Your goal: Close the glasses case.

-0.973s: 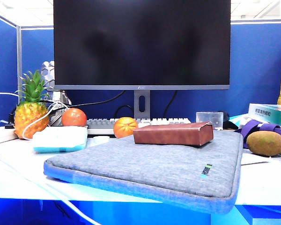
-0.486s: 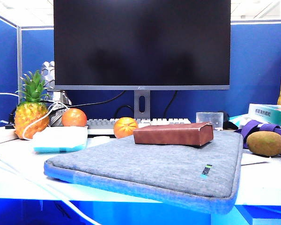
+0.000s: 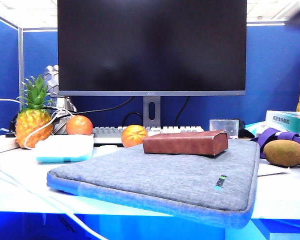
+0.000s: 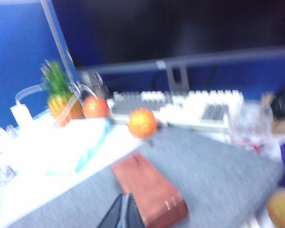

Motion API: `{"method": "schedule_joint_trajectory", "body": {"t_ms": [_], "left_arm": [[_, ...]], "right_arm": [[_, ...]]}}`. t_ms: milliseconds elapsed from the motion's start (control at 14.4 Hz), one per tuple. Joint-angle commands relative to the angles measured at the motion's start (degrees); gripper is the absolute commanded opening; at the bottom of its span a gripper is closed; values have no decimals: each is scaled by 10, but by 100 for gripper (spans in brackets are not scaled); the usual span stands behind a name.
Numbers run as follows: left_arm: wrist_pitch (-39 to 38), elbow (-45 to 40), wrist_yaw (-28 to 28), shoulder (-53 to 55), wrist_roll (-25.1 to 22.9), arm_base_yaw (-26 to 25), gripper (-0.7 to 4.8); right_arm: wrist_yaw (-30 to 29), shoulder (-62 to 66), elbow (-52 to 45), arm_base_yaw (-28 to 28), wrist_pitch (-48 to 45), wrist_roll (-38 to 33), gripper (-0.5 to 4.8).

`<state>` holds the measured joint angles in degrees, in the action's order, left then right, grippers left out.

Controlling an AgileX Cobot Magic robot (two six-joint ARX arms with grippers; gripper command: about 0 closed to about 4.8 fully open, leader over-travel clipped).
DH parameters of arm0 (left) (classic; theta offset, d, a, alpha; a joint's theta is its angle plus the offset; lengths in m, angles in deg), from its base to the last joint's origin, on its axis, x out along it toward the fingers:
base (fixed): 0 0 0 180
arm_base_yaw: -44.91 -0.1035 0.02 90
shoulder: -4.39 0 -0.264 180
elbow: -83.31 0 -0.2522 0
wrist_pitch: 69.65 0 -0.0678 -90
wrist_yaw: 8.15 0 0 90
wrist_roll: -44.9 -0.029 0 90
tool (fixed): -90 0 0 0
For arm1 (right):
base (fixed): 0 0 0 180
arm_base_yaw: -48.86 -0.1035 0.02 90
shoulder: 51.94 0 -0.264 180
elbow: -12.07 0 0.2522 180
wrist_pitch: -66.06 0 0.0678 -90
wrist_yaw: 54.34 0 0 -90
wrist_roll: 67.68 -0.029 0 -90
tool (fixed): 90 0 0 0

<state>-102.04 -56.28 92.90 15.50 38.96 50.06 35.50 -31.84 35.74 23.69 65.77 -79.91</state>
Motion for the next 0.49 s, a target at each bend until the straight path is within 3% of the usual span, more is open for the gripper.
{"method": "schedule_joint_trajectory", "body": {"t_ms": [69, 486], "left_arm": [[10, -33, 8, 1, 0, 0, 442], [-72, -47, 8, 1, 16, 0, 442]], "right_arm": [[6, -1, -15, 0, -12, 4, -1], [5, -1, -22, 0, 9, 2, -1]]}}
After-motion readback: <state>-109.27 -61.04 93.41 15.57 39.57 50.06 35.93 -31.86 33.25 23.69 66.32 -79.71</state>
